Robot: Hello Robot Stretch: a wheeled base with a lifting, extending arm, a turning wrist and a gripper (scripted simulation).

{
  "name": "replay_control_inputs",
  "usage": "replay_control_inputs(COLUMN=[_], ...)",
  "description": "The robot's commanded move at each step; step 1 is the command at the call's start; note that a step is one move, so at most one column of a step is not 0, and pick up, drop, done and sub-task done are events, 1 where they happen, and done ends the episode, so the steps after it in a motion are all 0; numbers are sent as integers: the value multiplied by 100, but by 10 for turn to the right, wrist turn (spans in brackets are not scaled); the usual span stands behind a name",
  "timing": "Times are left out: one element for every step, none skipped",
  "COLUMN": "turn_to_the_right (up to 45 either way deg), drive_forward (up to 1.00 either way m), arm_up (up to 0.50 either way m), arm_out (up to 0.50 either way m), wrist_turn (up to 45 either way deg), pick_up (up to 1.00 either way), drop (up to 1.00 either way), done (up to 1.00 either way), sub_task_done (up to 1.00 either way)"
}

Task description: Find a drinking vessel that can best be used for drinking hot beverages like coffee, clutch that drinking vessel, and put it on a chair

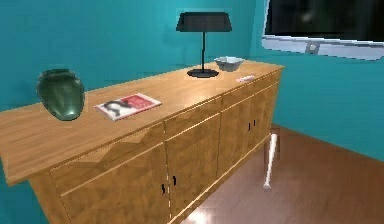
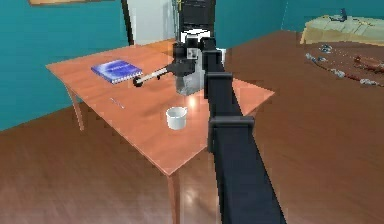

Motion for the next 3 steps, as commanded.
replay_control_inputs(turn_to_the_right=[0, 0, 0], drive_forward=[0, 0, 0], arm_up=[0, -30, 0], arm_out=[0, 0, 0], wrist_turn=[300, 0, 0], pick_up=[0, 0, 100], drop=[0, 0, 0], done=[0, 0, 0], sub_task_done=[0, 0, 0])
